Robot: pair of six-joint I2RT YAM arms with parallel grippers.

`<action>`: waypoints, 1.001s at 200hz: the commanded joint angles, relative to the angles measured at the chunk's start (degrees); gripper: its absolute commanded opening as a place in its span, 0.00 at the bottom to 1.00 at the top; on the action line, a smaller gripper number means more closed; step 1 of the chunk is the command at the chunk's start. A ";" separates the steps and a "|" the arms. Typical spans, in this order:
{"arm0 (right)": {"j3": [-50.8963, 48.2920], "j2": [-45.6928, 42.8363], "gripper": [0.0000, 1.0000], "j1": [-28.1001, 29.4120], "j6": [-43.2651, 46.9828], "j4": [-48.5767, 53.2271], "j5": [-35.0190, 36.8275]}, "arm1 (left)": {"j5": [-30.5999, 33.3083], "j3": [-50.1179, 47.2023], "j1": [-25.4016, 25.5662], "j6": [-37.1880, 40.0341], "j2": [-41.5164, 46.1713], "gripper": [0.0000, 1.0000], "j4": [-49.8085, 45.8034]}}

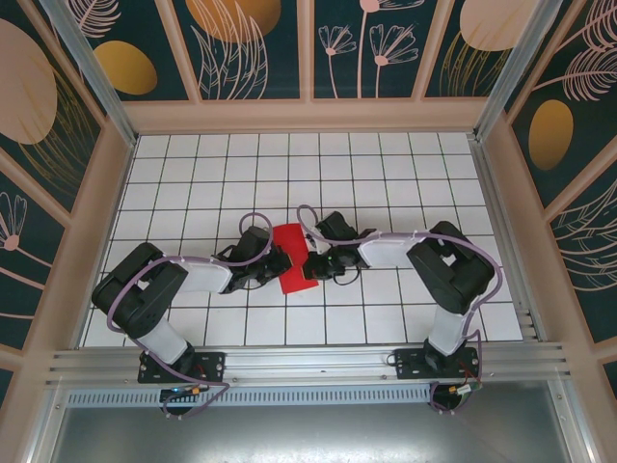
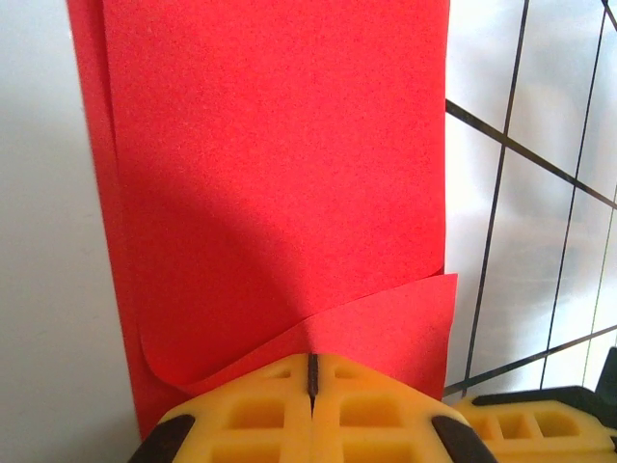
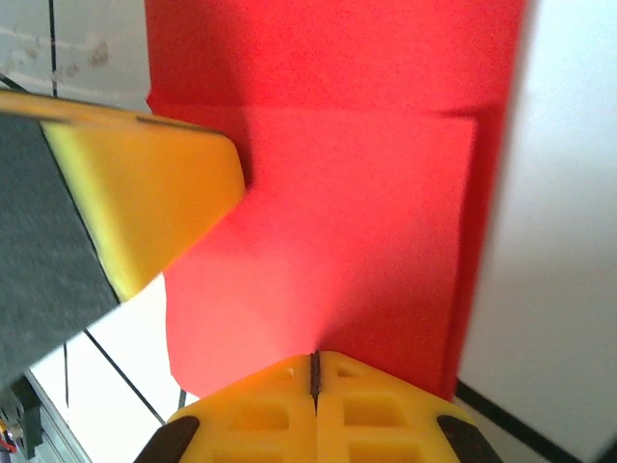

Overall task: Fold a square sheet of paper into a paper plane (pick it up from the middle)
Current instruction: Fold the triangle a second time at the center of the table.

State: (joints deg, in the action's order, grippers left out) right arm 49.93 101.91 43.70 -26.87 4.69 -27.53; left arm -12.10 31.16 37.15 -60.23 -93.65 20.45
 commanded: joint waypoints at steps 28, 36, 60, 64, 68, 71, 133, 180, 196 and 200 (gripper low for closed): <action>-10.03 -8.36 0.00 -2.25 1.56 7.59 -0.16 | 6.46 -2.32 -0.25 1.07 -3.61 0.03 -9.97; -10.52 -9.67 0.00 -2.46 1.56 8.15 0.09 | 6.40 -2.24 -0.29 1.18 -3.48 0.03 -9.76; -9.34 -13.26 0.00 -2.75 1.31 8.63 1.36 | 4.84 -1.92 -0.26 2.29 -2.74 0.04 -7.78; -8.83 -13.71 0.00 -2.72 1.18 8.24 1.14 | 4.46 -1.73 -0.29 2.62 -2.56 0.04 -7.40; -8.36 -14.11 0.00 -2.60 1.00 7.76 0.92 | 4.14 -1.49 -0.30 2.99 -2.38 0.05 -7.30; -7.93 -14.29 0.00 -2.51 0.84 7.38 0.90 | 3.98 -1.22 -0.32 3.27 -2.27 0.05 -7.33; 0.76 -3.24 0.00 0.26 -4.59 -0.63 1.95 | 2.37 1.86 -0.27 6.06 -0.66 0.07 -7.11; 0.71 0.30 0.00 -0.19 -3.59 0.87 2.73 | 0.91 3.03 -0.25 8.45 1.63 0.10 -4.52; 0.09 0.88 0.00 -0.20 -3.47 1.26 3.15 | -0.77 2.79 -0.27 8.84 3.20 0.13 -1.90; -0.05 1.05 0.00 -0.20 -3.53 1.47 3.33 | -1.23 2.64 -0.26 8.98 3.64 0.13 -1.18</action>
State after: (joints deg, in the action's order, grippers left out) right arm 50.22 101.65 43.81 -30.39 4.89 -25.61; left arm -11.97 33.41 37.12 -53.58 -92.99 17.08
